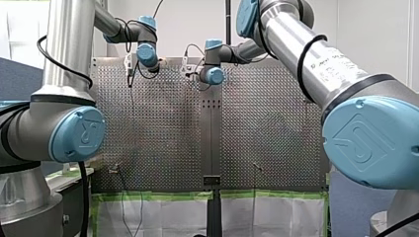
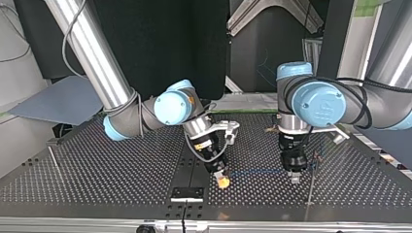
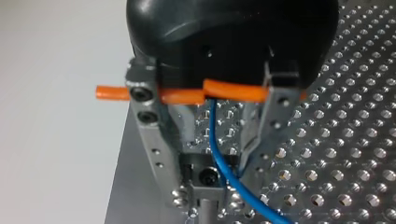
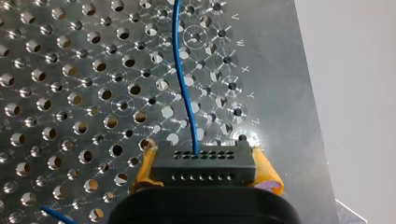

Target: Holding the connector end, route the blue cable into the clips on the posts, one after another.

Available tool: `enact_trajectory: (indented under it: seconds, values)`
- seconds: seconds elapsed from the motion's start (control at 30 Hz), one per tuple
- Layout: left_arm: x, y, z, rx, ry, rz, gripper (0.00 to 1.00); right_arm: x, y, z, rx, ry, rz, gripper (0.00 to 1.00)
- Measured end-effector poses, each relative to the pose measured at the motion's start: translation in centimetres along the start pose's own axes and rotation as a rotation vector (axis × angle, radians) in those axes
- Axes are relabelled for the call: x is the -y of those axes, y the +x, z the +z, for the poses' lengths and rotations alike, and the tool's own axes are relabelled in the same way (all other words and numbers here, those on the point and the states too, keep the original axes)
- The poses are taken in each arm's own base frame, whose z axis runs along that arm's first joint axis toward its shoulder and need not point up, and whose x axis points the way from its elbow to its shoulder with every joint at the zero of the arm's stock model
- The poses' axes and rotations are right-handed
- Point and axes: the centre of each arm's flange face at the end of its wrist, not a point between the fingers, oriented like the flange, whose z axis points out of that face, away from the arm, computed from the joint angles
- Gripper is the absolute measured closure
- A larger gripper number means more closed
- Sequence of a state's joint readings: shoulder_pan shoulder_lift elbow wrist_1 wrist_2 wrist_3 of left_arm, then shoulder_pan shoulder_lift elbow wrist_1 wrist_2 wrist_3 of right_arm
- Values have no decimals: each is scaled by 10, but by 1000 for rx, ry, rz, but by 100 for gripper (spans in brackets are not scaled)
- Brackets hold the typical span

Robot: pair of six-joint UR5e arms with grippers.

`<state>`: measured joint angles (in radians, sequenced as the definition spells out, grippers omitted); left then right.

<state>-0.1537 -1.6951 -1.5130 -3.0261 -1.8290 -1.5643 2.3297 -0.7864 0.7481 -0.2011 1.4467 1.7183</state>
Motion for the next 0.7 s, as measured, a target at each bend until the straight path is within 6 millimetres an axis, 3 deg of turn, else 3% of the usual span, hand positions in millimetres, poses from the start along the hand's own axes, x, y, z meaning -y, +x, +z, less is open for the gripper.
enact_trajectory:
  seconds: [0.3,0.37,0.4,0.47,0.5,0.57,0.6,0.67,0.7]
  values:
    - [-1,0,1,5,-9,2,31,0,0,0,0,0,0,100]
    - [0,0,1,6,-8,2,45,0,0,0,0,0,0,100]
    - [0,0,0,6,-8,2,45,0,0,0,0,0,0,100]
    - [0,0,0,6,-7,3,62,0,0,0,0,0,0,100]
    - [0,0,0,5,-6,3,62,0,0,0,0,0,0,100]
    - [0,0,0,4,-5,4,75,0,0,0,0,0,0,100]
    - [1,0,0,3,-4,4,75,0,0,0,0,0,0,100]
    - [1,0,0,1,-4,5,92,0,0,0,0,0,0,100]
    - [1,0,-1,0,-4,6,92,0,0,0,0,0,0,100]
